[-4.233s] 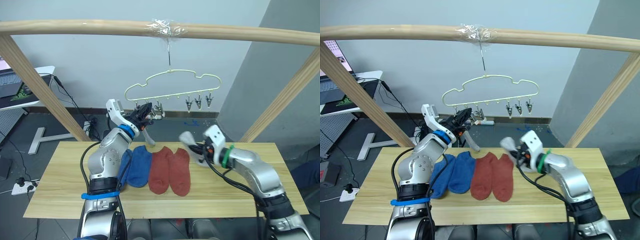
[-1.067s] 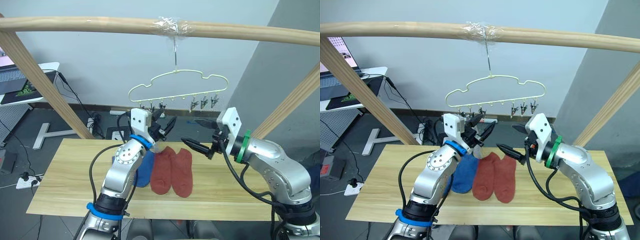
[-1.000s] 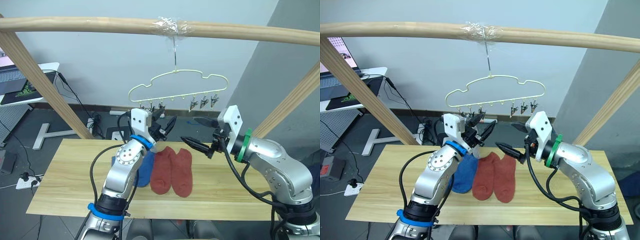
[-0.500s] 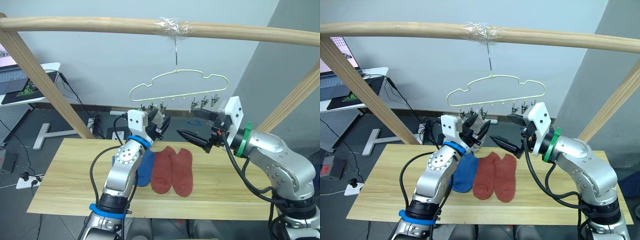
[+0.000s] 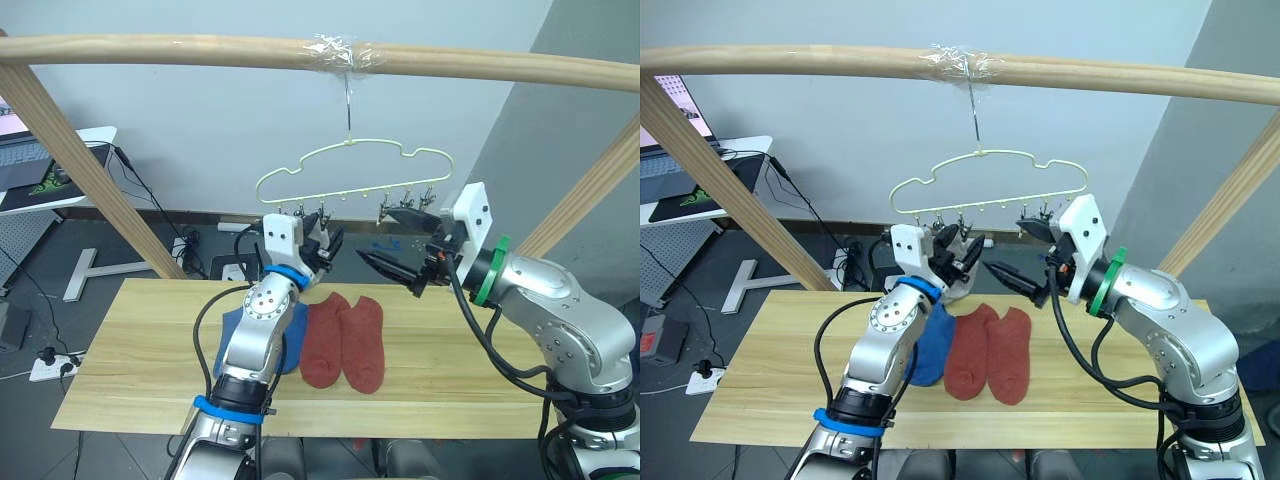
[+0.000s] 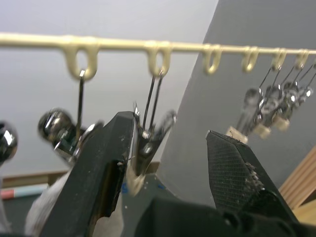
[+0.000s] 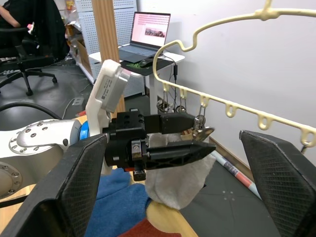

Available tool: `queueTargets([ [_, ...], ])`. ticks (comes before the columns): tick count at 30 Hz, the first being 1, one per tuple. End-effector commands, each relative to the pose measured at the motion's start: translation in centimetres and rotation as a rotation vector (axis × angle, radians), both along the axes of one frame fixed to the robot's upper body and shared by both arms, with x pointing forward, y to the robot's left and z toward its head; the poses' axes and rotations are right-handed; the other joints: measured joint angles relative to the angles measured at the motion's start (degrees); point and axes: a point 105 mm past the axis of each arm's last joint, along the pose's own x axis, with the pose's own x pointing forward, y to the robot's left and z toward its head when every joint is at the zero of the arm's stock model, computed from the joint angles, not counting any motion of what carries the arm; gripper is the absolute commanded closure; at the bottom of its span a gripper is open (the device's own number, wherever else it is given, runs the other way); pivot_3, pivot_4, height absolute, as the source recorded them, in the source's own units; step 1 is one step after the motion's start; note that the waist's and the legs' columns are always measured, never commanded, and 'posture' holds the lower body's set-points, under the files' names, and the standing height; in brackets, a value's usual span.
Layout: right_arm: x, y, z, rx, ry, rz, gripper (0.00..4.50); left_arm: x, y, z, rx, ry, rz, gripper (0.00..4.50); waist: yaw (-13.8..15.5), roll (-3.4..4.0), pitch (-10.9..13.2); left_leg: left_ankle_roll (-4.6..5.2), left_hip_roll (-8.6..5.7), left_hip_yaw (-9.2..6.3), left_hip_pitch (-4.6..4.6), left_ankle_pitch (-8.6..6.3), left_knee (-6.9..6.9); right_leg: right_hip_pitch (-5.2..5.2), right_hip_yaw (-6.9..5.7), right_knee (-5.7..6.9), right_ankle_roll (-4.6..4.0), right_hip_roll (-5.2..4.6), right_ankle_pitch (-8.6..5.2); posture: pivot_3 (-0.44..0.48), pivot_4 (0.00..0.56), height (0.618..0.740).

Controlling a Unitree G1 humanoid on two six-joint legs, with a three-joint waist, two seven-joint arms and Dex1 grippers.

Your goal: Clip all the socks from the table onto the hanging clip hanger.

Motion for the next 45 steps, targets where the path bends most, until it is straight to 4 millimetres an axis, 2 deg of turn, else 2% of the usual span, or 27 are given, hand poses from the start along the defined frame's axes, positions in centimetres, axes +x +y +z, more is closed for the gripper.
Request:
queueTargets([
  [1,-0.1,-0.4,1.3,0.018,-0.057,-0.014,0.0,-0.1,-0.5,1.7,0.009,-0.081,0.0,1.83,-0.15,0.0,0.0,0.0,0.0,0.0,0.0,0.0,0.0,0.0,0.0,0.0,0.0,0.0,0.0,0.067,0.12,0.74],
  [19,0.0,-0.6,1.3,0.023,-0.053,-0.028,0.0,0.5,-0.3,1.8,0.084,-0.11,0.055,1.83,-0.24,0.0,0.0,0.0,0.0,-0.01,0.0,0.0,0.0,0.0,0.0,0.02,0.01,0.0,0.01,0.06,0.124,0.74],
  [27,0.0,-0.6,1.3,0.027,-0.046,-0.029,0.0,0.7,0.2,1.6,0.057,-0.096,0.071,1.83,-0.23,0.0,0.0,0.0,0.0,0.0,0.01,0.0,0.0,0.0,0.0,0.03,0.01,0.0,0.01,0.06,0.124,0.74],
  [30,0.0,-0.6,1.3,0.027,-0.044,-0.028,0.0,0.8,0.3,1.5,0.048,-0.087,0.074,2.35,-0.23,0.0,0.0,0.0,0.0,0.0,0.01,0.0,0.01,0.01,0.0,0.03,0.01,0.0,0.01,0.06,0.124,0.74],
  [34,0.0,-0.6,1.2,0.026,-0.041,-0.028,0.0,0.8,0.2,1.4,0.04,-0.08,0.066,3.6,-0.23,0.0,0.0,0.0,0.0,-0.01,0.01,0.0,0.0,0.01,-0.01,0.04,0.01,0.0,0.01,0.062,0.127,0.74],
  [38,0.0,-0.7,1.2,0.028,-0.038,-0.03,0.0,0.7,0.1,1.4,0.027,-0.082,0.065,4.38,-0.23,0.0,0.0,0.0,0.0,0.0,0.01,0.0,0.01,0.01,-0.01,0.03,0.01,0.0,0.01,0.062,0.127,0.74],
  [43,0.1,-0.6,1.0,0.028,-0.032,-0.031,0.0,0.7,-0.1,1.5,0.022,-0.077,0.06,4.49,-0.22,0.0,0.0,0.0,0.0,-0.01,0.01,0.0,0.02,0.02,-0.01,0.05,0.02,0.0,0.02,0.066,0.13,0.74],
  [45,0.3,-0.6,0.0,0.002,-0.01,-0.045,0.0,0.6,-0.1,1.5,0.018,-0.072,0.047,4.49,-0.22,0.0,0.0,0.0,0.0,-0.01,0.01,0.0,0.02,0.02,-0.01,0.05,0.02,0.0,0.02,0.066,0.13,0.74],
])
